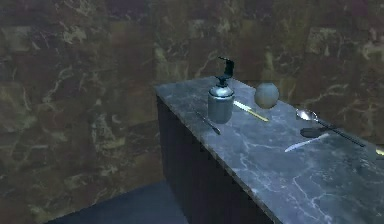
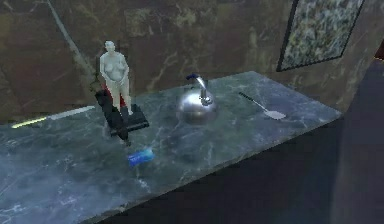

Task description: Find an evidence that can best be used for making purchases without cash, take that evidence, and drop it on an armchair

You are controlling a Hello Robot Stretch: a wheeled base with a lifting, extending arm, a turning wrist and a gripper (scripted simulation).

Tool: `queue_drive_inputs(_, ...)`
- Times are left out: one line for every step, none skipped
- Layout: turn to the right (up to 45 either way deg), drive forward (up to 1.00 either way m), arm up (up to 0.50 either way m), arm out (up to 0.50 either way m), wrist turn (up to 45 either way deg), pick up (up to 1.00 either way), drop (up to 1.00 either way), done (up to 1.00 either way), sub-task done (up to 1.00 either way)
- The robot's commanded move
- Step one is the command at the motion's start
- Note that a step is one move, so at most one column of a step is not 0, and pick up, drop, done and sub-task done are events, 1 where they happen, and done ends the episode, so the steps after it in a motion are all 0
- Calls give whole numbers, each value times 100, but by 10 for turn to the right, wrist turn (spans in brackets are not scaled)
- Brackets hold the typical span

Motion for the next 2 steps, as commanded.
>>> queue_drive_inputs(0,15,0,0,0,0,0,0,0)
queue_drive_inputs(0,0,50,0,0,0,0,0,0)
